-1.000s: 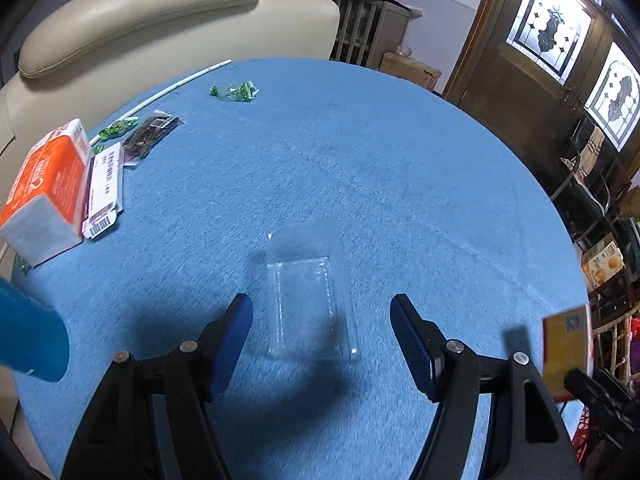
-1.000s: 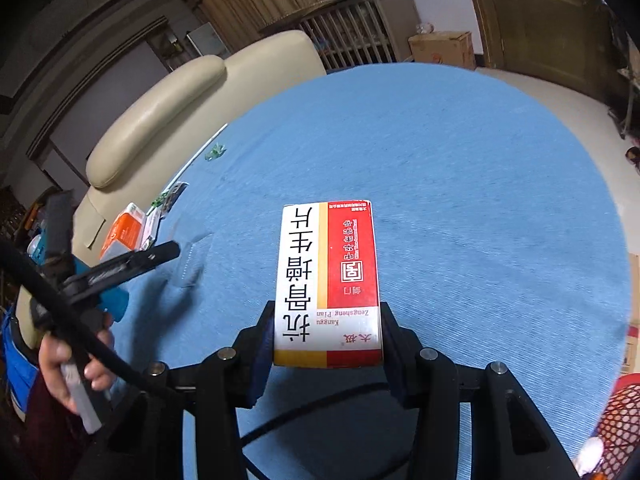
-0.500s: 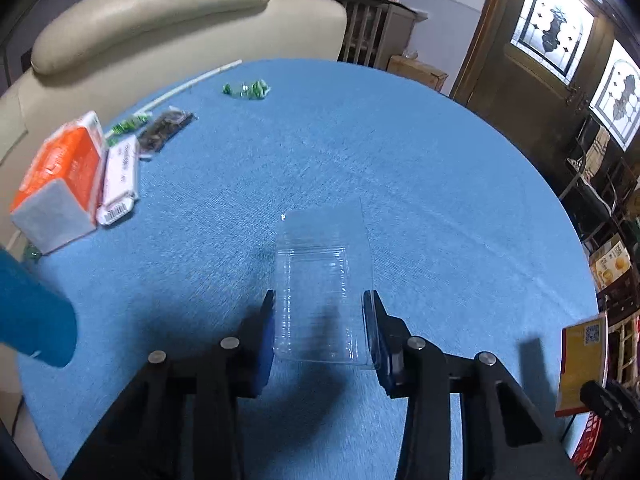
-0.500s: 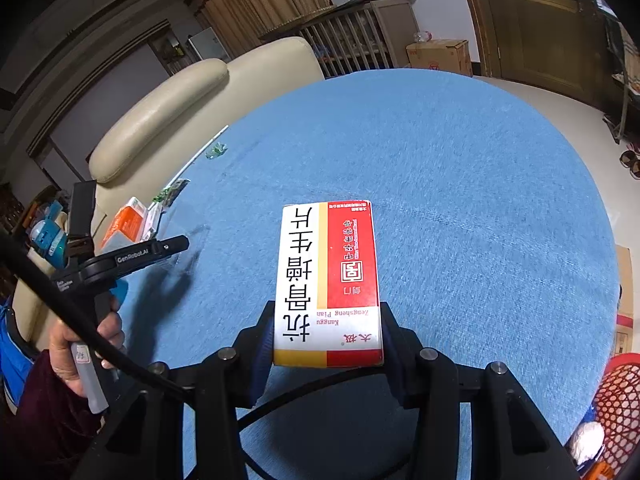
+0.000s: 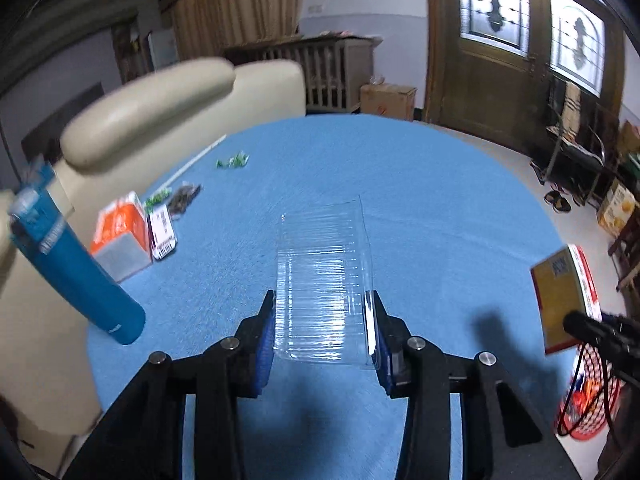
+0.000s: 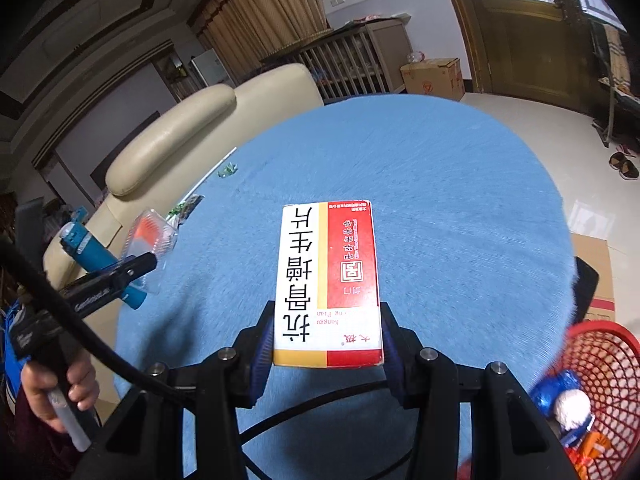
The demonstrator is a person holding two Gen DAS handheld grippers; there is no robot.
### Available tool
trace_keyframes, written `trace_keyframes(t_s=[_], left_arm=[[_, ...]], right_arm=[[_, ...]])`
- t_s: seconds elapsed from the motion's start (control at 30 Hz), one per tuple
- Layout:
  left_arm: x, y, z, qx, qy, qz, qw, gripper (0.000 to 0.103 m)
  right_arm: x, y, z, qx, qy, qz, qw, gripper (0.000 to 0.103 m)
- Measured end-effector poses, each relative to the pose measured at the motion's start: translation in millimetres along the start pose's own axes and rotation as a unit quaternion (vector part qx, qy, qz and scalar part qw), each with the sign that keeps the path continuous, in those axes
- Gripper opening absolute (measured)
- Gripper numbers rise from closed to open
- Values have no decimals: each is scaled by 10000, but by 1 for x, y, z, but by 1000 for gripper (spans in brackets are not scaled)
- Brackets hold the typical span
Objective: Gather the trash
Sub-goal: 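Carry the medicine box and clear plastic tray over the red wastebasket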
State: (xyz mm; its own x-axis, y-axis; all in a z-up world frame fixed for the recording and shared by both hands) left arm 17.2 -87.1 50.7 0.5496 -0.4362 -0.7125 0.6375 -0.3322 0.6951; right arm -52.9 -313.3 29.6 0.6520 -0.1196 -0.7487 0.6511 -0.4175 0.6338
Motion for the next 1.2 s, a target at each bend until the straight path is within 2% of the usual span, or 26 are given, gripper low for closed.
trace_keyframes(t_s=[0.23, 0.6, 1.2], left_arm=[[-47, -6, 58, 522, -210, 339, 9978, 43], [-76, -11, 121, 1112, -519, 518, 9911, 43], [-88, -15, 160, 1612, -562, 592, 9835, 43]], right_arm=[[-52, -12, 24, 189, -41, 328, 9993, 50], [-105, -35, 60, 405, -162, 528, 9977, 50], [-140, -48, 82, 596, -210, 710, 9955, 50]])
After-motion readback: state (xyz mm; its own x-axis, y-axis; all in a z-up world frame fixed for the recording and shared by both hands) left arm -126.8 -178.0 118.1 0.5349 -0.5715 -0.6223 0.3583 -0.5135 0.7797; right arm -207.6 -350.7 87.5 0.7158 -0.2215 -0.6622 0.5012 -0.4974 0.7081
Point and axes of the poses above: each gripper's, at about its wrist camera, not at the fingertips, and x roughly the way its jaws point, z to its right, y to its top, the point moved 1 cm from there along x, roughly the way its jaws point, and after that the axes turned 14 degrees about -y, right-handed, at the moved point
